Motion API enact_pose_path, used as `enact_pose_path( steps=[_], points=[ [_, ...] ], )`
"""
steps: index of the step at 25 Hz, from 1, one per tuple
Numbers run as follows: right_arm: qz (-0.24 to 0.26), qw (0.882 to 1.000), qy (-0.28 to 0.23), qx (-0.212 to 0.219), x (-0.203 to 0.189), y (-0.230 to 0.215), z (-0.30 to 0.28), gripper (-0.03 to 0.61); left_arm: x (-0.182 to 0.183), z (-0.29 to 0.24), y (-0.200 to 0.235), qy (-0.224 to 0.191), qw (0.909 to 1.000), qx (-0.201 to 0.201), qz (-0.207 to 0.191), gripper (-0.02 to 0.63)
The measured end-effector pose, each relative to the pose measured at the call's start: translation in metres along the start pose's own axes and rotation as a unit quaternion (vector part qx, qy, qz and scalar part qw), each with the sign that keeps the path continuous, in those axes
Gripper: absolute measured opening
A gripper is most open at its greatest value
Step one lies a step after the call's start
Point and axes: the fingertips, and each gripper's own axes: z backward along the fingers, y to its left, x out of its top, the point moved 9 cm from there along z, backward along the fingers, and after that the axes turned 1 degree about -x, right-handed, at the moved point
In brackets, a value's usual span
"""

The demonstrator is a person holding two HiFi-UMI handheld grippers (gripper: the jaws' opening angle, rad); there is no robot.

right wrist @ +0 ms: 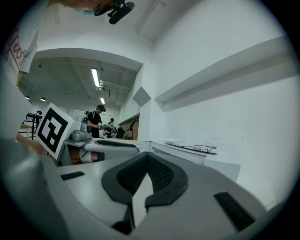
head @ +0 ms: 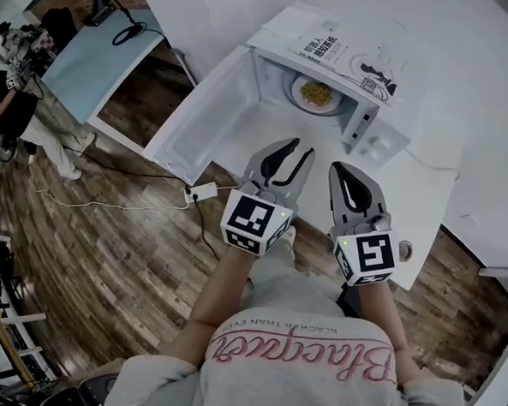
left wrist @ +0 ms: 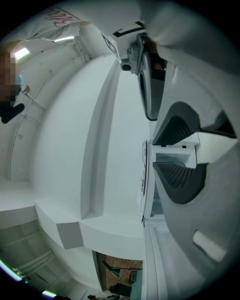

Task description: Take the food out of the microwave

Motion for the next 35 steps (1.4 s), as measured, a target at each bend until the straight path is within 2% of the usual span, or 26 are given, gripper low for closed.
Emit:
enact_pose_path(
  steps=[1, 4, 10, 18, 21, 24, 27, 35],
  points=[
    [0.002, 1.000, 0.000, -0.002, 0.001, -0.003, -0.007, 0.011, -0.001, -0.006, 0.006, 0.000, 1.0000, 0.000, 0.002, 0.097],
    [0.005, 1.000, 0.002, -0.007, 0.001, -0.011, -0.024, 0.011, -0.005, -0.023, 0.022, 0.000, 1.0000, 0.002, 0.006, 0.158],
    [0.002, 1.000, 0.014, -0.023, -0.007, -0.023, -0.052, 0.011, -0.022, -0.050, 0.055, 0.002, 0.9985, 0.012, 0.053, 0.158],
    [-0.007, 0.999, 0.032, -0.034, -0.028, -0.032, -0.087, 0.011, -0.058, -0.081, 0.090, 0.054, 0.9921, 0.021, 0.111, 0.160],
    [-0.011, 0.999, 0.039, -0.034, -0.037, -0.036, -0.101, 0.011, -0.073, -0.094, 0.102, 0.070, 0.9875, 0.026, 0.139, 0.203],
    [-0.014, 0.998, 0.048, -0.032, -0.047, -0.040, -0.113, 0.011, -0.091, -0.108, 0.114, 0.096, 0.9824, 0.045, 0.154, 0.212],
    [-0.017, 0.998, 0.058, -0.032, -0.057, -0.047, -0.124, 0.011, -0.110, -0.124, 0.125, 0.120, 0.9697, 0.055, 0.206, 0.212],
    [-0.034, 0.995, 0.088, -0.037, -0.078, -0.062, -0.142, 0.011, -0.153, -0.161, 0.149, 0.170, 0.9206, 0.086, 0.341, 0.232]
  ],
)
